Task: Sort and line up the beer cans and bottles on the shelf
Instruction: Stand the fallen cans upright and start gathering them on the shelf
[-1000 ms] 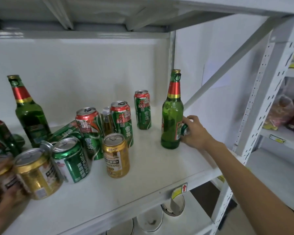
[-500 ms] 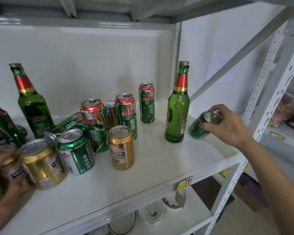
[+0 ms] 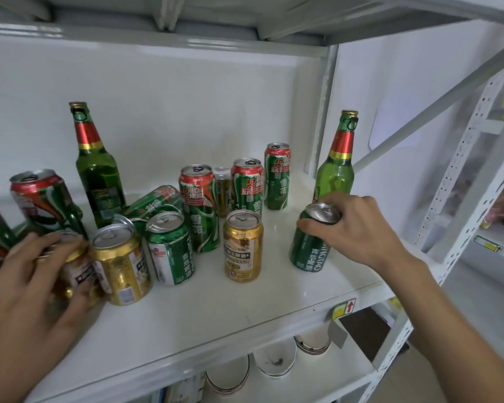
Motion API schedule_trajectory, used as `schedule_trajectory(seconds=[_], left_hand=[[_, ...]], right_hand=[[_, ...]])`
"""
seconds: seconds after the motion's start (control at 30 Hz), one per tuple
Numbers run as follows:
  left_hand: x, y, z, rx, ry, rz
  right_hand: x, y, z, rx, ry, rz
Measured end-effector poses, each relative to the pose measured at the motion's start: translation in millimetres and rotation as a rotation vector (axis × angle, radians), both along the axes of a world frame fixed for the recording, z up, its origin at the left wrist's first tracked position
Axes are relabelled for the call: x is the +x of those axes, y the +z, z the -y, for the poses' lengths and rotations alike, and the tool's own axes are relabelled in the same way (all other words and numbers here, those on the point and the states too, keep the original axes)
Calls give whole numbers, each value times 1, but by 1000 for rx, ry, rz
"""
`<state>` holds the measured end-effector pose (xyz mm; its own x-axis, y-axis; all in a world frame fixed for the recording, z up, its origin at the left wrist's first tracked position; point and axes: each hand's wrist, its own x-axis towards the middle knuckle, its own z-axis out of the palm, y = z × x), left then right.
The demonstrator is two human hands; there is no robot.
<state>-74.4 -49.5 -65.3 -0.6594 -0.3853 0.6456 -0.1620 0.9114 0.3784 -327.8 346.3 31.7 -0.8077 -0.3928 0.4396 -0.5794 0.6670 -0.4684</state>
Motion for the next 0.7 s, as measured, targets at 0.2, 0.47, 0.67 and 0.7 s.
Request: schedule_trajectory(seconds=[0.2, 0.47, 0.67, 0.7], left_hand=[[-2, 23, -35, -95, -30, -66], [4, 18, -31, -79, -43, -50], [7, 20, -32, -89, -88, -116], [8, 23, -34, -125, -105, -126]], right_hand=[[-10, -6, 31, -3, -46, -8], [0, -13, 44, -75, -80, 67], [4, -20, 54, -155, -77, 128], [7, -22, 56, -180, -94, 123]])
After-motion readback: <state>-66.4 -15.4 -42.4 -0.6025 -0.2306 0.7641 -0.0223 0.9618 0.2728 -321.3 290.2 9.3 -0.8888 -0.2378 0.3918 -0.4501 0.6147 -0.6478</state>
